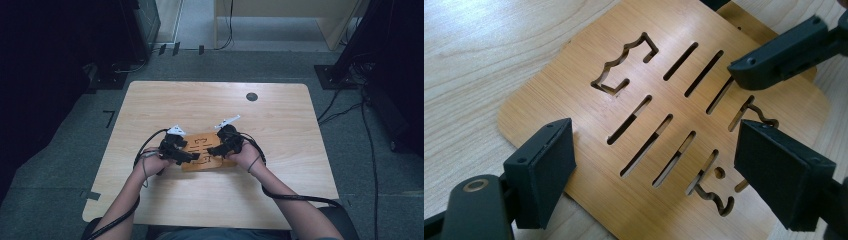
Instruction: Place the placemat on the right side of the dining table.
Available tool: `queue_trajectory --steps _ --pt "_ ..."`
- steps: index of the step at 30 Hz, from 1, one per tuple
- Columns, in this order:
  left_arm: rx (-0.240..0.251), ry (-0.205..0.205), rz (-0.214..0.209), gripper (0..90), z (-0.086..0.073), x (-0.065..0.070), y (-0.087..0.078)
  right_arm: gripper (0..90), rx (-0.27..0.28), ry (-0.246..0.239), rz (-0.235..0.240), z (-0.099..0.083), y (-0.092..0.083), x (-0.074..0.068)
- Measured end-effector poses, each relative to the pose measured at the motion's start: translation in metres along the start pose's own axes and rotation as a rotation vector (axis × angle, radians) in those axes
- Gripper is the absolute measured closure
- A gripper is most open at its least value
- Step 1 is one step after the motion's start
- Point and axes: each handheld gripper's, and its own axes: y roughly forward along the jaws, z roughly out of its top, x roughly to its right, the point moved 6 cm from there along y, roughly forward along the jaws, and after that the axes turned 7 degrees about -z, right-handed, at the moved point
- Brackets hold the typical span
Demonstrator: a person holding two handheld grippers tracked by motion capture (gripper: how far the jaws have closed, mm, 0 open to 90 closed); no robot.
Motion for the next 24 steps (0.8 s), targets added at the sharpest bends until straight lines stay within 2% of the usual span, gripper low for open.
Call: queue_trajectory --steps 1,2,6,8,13,24 --pt "0.0 0.001 -0.001 15.6 0.0 0.0 0.0 27.2 0.001 0.002 0.006 0.002 -0.003 0.0" --pt "0.0 0.001 -0.004 15.6 0.0 0.0 0.0 28.0 0.013 -0.001 0.016 0.004 -0.005 0.0" --pt "-0.002 0.006 -0.007 15.7 0.0 0.001 0.0 29.3 0.002 0.026 0.034 0.008 -0.01 -0.003" --pt "-0.001 0.005 -0.009 15.6 0.0 0.001 0.0 29.4 -0.015 0.022 0.028 0.007 -0.01 -0.002" --pt "0.003 0.0 -0.014 15.6 0.0 0.0 0.0 31.3 -0.053 0.056 -0.008 0.001 -0.005 0.009" --pt "0.012 0.008 -0.014 15.6 -0.001 0.001 0.0 30.1 -0.032 0.022 -0.01 0.001 0.0 0.003"
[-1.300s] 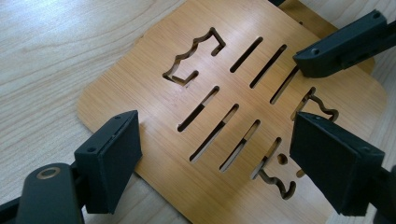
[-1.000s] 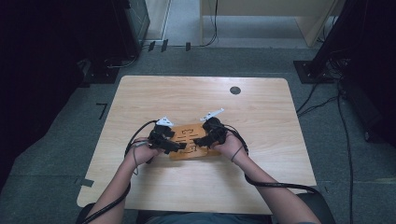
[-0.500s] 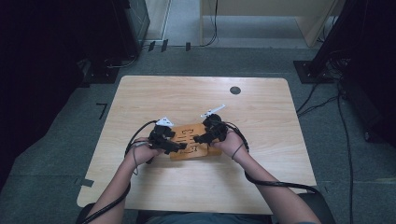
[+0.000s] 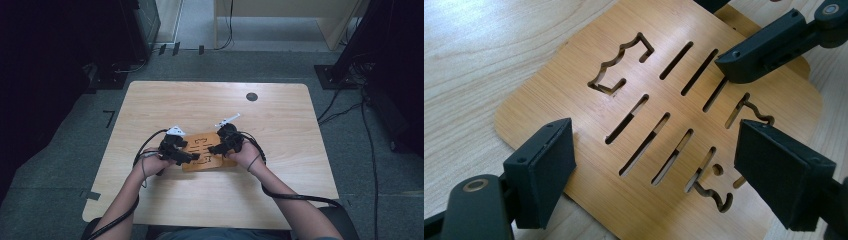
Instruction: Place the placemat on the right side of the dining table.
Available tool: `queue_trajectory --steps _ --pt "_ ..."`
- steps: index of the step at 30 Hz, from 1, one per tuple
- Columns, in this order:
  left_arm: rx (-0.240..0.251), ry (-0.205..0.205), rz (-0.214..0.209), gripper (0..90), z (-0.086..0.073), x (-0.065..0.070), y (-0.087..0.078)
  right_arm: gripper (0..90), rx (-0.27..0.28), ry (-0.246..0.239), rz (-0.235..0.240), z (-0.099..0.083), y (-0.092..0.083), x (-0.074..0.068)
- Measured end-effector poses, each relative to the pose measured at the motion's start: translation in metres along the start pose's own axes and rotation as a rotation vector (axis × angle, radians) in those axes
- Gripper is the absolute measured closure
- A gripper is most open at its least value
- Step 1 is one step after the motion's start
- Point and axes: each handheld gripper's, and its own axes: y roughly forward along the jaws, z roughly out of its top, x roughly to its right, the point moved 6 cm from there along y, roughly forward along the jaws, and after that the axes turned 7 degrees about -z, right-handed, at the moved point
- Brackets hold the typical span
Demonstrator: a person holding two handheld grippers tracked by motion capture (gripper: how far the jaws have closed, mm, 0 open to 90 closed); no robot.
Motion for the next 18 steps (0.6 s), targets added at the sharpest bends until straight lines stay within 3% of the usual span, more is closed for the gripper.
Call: queue_trajectory --steps 10,13,15,18 --pt "0.004 0.033 -0.004 15.6 -0.0013 0.0005 0.0004 32.2 0.013 0.014 -0.025 0.0007 0.001 -0.0001" --pt "0.01 0.036 -0.019 15.6 -0.0004 0.003 0.0013 39.1 -0.002 0.058 -0.011 0.0015 -0.0006 0.0005" --pt "0.015 0.04 -0.032 15.6 0.0002 0.005 0.0024 41.1 -0.038 0.134 0.045 0.0032 -0.0023 0.0025" --pt "0.012 0.057 -0.036 15.6 0.0005 0.0067 0.0035 41.7 -0.061 0.15 0.061 0.0037 -0.0031 0.0026"
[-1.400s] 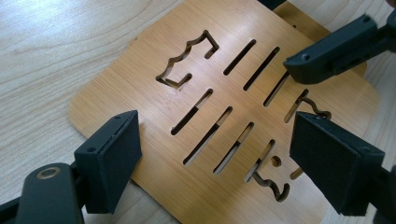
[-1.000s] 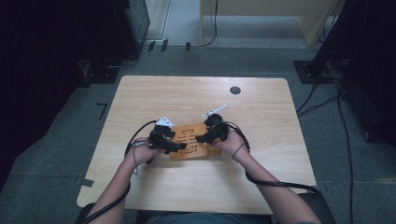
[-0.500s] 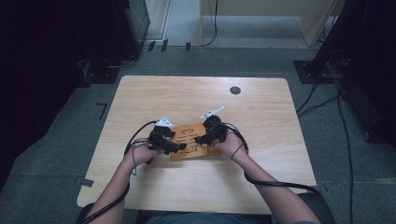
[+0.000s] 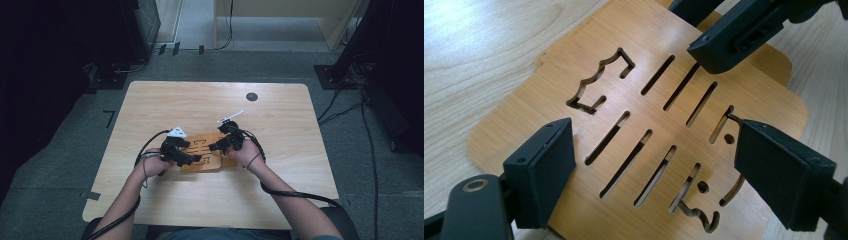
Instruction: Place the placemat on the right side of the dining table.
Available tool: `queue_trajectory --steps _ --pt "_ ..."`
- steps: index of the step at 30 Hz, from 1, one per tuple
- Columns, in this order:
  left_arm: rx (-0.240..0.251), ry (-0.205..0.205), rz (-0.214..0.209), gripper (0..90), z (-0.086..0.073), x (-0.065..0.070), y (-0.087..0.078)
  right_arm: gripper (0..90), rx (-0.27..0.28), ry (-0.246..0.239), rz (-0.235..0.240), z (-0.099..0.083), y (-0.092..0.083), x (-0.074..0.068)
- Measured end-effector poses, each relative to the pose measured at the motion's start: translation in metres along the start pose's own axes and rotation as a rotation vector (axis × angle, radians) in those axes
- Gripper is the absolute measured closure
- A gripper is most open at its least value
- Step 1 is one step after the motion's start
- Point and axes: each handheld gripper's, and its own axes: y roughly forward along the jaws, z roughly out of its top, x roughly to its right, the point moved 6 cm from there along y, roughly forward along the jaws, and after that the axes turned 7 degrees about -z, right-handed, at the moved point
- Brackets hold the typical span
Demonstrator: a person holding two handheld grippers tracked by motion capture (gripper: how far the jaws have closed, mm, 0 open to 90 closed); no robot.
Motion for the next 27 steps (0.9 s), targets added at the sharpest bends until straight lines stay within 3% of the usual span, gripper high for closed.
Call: queue_trajectory --steps 1,5,9,14,19,23,27 --pt "-0.002 0.005 -0.002 15.6 0.0 0.0 0.0 42.0 -0.012 0.023 0.023 0.0 -0.001 0.0" --pt "-0.002 0.002 -0.008 15.6 0.0 0.0 0.0 44.5 -0.03 0.033 0.043 0.0 -0.002 0.003" --pt "-0.008 0.014 -0.003 15.6 0.0 0.001 0.0 43.8 -0.034 0.025 0.025 0.0 -0.001 0.005" --pt "-0.006 -0.003 -0.002 15.6 0.0 -0.001 -0.001 41.8 -0.083 0.006 -0.001 0.004 0.001 0.001" --pt "0.016 -0.031 -0.016 15.6 -0.001 -0.003 -0.002 43.5 -0.106 0.066 0.024 0.009 0.002 0.004" --pt "0.022 -0.044 -0.023 15.6 -0.001 -0.003 -0.003 45.3 -0.145 0.15 0.066 0.012 0.002 0.003" --pt "0.024 -0.033 -0.022 15.6 0.0 -0.004 -0.004 46.3 -0.171 0.148 0.051 0.015 -0.001 0.001"
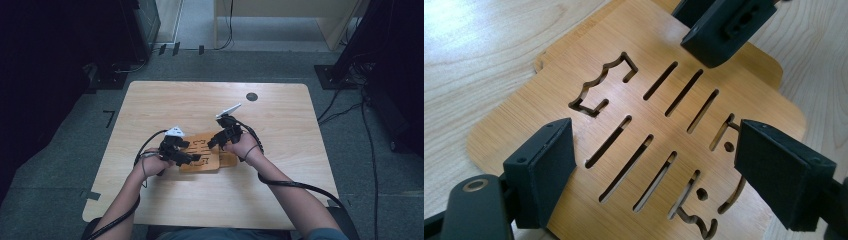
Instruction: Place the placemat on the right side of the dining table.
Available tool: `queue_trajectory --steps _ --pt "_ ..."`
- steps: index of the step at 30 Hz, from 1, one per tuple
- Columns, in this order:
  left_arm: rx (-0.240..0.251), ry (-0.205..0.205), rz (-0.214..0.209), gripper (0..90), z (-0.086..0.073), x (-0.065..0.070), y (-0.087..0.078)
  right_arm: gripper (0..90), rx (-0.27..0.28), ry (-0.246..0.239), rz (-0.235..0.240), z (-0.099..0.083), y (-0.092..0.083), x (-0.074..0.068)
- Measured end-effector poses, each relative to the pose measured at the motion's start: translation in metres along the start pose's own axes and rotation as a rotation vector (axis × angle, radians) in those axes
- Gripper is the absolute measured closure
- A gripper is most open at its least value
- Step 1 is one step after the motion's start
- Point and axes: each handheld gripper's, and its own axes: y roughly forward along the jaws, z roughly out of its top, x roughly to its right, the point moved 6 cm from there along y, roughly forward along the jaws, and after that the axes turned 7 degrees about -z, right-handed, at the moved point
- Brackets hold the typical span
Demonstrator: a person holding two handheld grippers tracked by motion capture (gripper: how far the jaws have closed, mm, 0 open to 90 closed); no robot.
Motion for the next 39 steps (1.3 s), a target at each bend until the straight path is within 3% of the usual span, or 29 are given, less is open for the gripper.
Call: queue_trajectory --steps 3,7,12,18,20,22,24,27,29,30,33,34,35,37,38,39 --pt "0.002 0.007 0.001 15.6 0.001 0.0 -0.002 49.2 0.014 0.01 0.045 0.004 -0.011 -0.003" --pt "0.026 0.021 -0.01 15.6 0.003 0.0 -0.004 50.2 0.014 -0.005 0.053 0.007 -0.023 -0.01" --pt "0.059 -0.051 -0.093 15.4 0.007 0.0 -0.01 49.8 0.024 -0.065 0.033 0.014 -0.042 -0.027" --pt "0.041 -0.063 -0.127 12.9 0.006 -0.002 -0.013 51.1 -0.005 -0.113 0.028 0.021 -0.063 -0.055" --pt "0.037 -0.067 -0.141 12.9 0.005 -0.001 -0.014 51.4 -0.009 -0.12 0.027 0.022 -0.065 -0.059" --pt "0.037 -0.06 -0.147 12.9 0.005 -0.001 -0.015 51.5 -0.018 -0.146 0.002 0.023 -0.067 -0.066" --pt "0.032 -0.058 -0.143 12.9 0.005 -0.002 -0.016 54.4 -0.045 -0.169 -0.053 0.025 -0.064 -0.073" --pt "0.032 -0.062 -0.137 13.0 0.003 -0.004 -0.017 61.2 -0.07 -0.172 -0.069 0.027 -0.06 -0.074" --pt "0.027 -0.067 -0.129 13.0 0.001 -0.006 -0.016 64.3 -0.1 -0.161 -0.082 0.028 -0.054 -0.073" --pt "0.027 -0.068 -0.123 13.0 0.001 -0.007 -0.015 64.5 -0.131 -0.115 -0.097 0.029 -0.045 -0.07" --pt "0.023 -0.066 -0.114 13.0 0.001 -0.007 -0.015 64.8 -0.146 -0.093 -0.109 0.029 -0.038 -0.068" --pt "0.025 -0.066 -0.115 13.0 0.001 -0.007 -0.015 71.2 -0.153 -0.081 -0.11 0.03 -0.035 -0.066" --pt "0.026 -0.069 -0.118 13.0 0.001 -0.008 -0.016 71.2 -0.153 -0.081 -0.11 0.03 -0.035 -0.066" --pt "0.029 -0.08 -0.123 13.0 0.001 -0.009 -0.019 78.0 -0.153 -0.045 -0.061 0.034 -0.037 -0.066" --pt "0.029 -0.085 -0.117 14.6 0.0 -0.01 -0.023 82.0 -0.165 -0.023 0.002 0.036 -0.042 -0.07" --pt "0.033 -0.088 -0.11 14.6 0.0 -0.012 -0.026 82.0 -0.165 -0.023 0.002 0.036 -0.042 -0.07"
